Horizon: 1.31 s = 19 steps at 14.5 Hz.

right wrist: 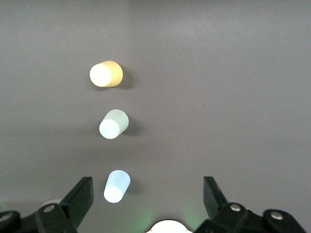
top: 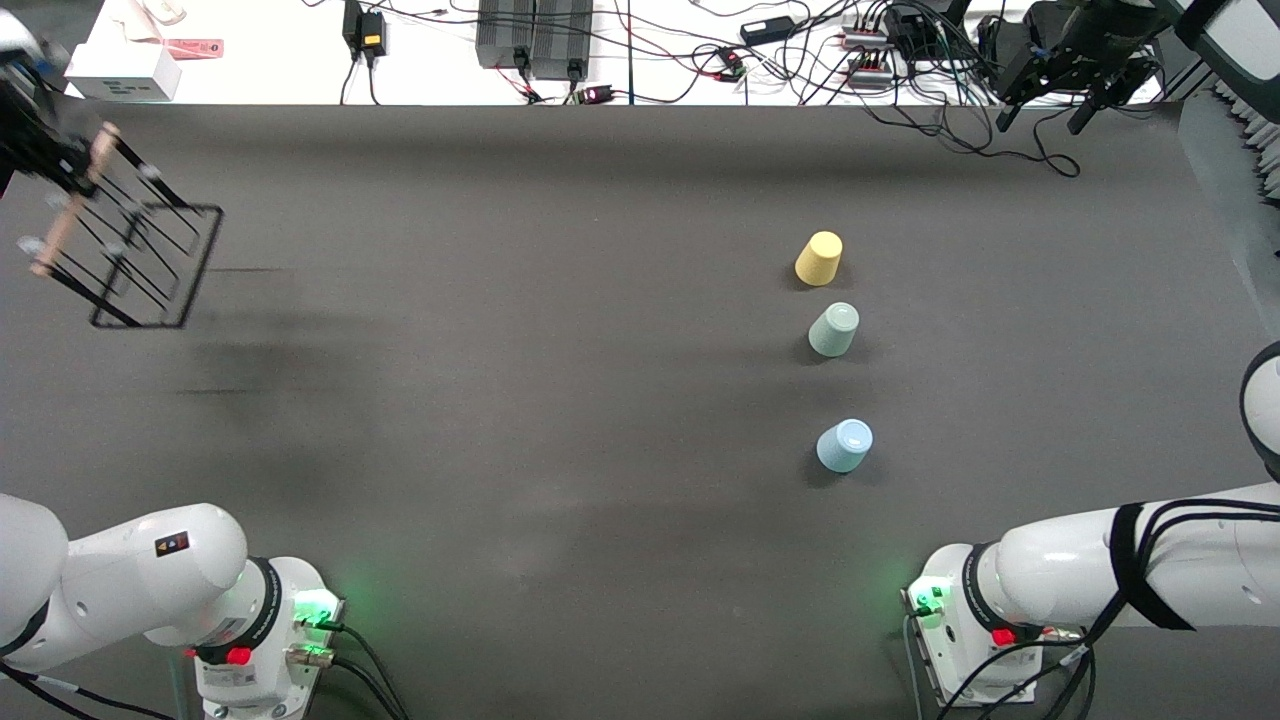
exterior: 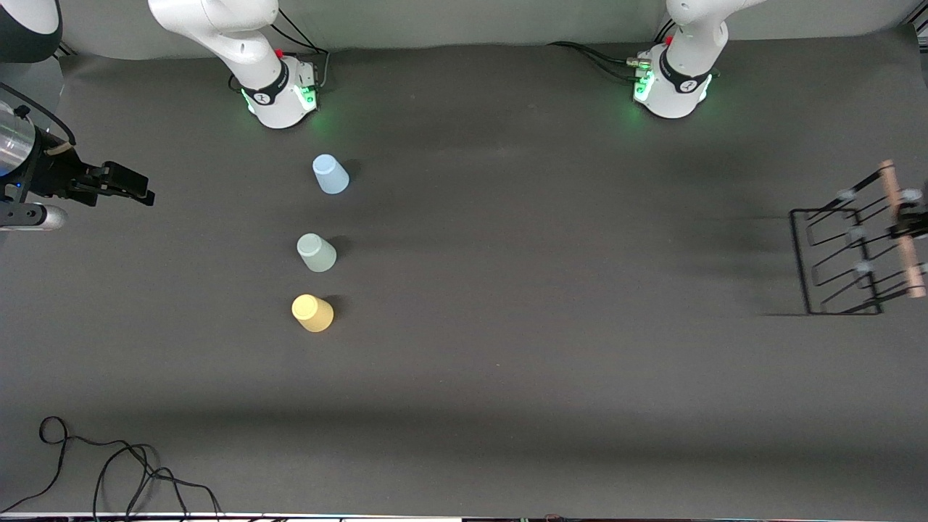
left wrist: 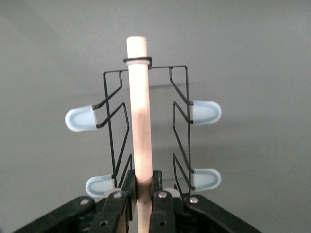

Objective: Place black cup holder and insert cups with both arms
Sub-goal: 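Lower the wire rack onto the table beside the cups with the left gripper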

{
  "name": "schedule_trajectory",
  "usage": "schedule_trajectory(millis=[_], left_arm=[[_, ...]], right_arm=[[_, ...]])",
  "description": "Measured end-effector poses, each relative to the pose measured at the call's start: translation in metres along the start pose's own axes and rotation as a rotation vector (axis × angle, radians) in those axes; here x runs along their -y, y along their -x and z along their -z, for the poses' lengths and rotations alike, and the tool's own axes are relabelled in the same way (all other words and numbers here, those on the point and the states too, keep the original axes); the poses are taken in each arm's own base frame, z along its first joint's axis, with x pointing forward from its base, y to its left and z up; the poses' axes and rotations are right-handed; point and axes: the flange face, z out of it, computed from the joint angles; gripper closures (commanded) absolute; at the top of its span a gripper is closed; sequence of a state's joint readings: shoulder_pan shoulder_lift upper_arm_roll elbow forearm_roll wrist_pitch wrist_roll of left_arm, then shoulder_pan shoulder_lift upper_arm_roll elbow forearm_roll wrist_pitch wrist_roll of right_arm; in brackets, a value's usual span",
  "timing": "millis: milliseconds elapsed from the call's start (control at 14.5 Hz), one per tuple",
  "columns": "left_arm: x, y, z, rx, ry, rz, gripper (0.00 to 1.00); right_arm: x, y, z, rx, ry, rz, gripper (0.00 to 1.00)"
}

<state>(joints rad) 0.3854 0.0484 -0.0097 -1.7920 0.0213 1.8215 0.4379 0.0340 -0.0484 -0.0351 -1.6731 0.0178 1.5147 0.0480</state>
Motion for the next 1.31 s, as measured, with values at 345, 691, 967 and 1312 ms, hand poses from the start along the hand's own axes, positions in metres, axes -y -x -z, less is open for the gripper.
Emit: schedule_trajectory(millis=[345,691,967,1312], left_arm=[[-0.063,-0.025,0.067,-0.019,0.000,-0.002,1.00],[-0.275,-0.064,0.077,0.002,0.081,0.062,1.00],[-0.435,-0.068,0.044,0.074,0.150,0.113,1.00],[-0.642,-0.021,0.014,0.059,0.147,0.118,1.00]], right_arm=[[0.000,0.000,0.000,0.000,0.000,-0.001,0.00],[-0.002,0.000,0.000,0.000,0.000,-0.003,0.00],[-0.003,0.000,0.000,0.001,-0.001,-0.005,0.00],[-0.008,0.000,0.000,0.001,-0.002,-0.014,0.00]])
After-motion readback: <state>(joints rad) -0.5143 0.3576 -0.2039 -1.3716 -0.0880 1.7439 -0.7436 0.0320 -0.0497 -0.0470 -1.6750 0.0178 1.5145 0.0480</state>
